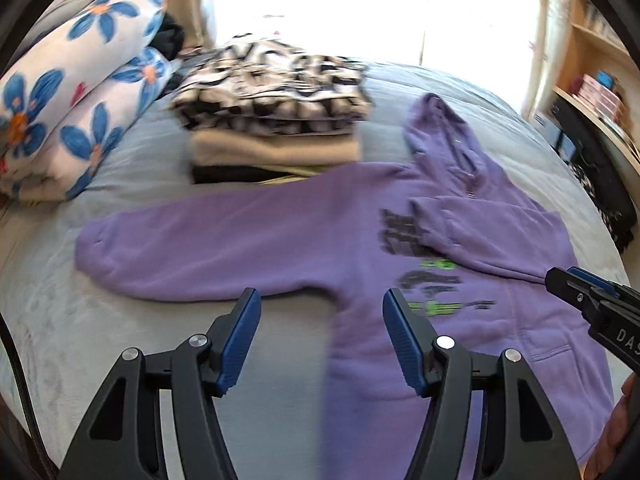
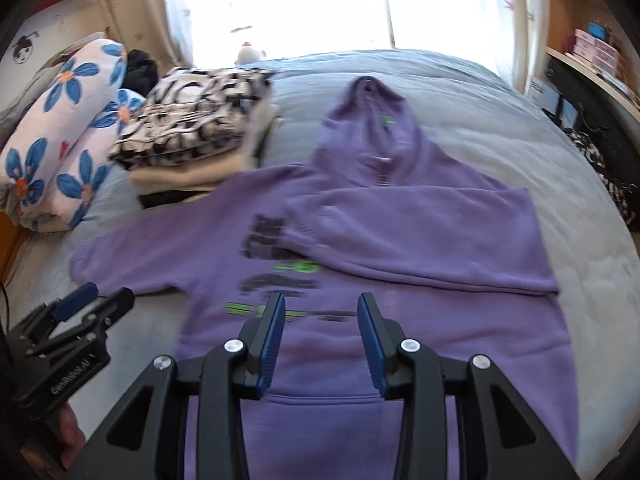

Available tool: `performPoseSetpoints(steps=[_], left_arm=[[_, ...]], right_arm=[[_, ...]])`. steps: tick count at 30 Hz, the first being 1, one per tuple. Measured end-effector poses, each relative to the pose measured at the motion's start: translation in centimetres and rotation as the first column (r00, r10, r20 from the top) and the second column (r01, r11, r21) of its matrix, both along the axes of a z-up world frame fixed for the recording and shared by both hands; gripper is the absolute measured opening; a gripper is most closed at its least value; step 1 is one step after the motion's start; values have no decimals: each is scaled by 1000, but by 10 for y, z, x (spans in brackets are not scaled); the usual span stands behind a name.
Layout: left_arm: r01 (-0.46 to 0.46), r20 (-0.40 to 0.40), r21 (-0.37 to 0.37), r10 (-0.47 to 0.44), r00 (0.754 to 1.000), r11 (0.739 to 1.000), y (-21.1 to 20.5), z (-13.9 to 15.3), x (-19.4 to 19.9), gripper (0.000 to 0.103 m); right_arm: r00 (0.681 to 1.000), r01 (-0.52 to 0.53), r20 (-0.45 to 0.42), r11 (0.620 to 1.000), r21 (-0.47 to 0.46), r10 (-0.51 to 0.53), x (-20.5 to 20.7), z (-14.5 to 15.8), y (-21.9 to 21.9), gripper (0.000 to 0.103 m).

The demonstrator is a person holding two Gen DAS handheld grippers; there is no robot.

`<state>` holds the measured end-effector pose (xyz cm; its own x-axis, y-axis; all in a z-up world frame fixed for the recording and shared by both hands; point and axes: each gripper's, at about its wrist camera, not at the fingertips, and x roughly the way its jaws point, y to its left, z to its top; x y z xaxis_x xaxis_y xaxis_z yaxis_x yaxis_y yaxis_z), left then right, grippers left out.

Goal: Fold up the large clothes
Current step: 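Move the left gripper to the other sleeve cuff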

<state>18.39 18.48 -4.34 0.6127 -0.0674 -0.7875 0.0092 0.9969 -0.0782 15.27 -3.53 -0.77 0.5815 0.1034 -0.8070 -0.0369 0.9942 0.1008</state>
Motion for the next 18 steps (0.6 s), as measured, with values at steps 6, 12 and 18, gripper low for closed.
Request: performPoseSetpoints(steps=[6, 12, 18], left_arm=[[-79, -15, -35, 78, 997, 996, 74, -15, -7, 62], [-160, -54, -90, 155, 986, 983, 141, -43, -7, 64], [-245, -134, -134, 228, 965, 960, 195, -80, 2, 71]], right_arm=[[998, -62, 21, 998, -4, 62, 7, 0, 76, 38], [993, -117, 19, 992, -47, 118, 18, -14, 135, 38], [990, -141, -10, 987, -74, 141, 32, -38, 174, 38]])
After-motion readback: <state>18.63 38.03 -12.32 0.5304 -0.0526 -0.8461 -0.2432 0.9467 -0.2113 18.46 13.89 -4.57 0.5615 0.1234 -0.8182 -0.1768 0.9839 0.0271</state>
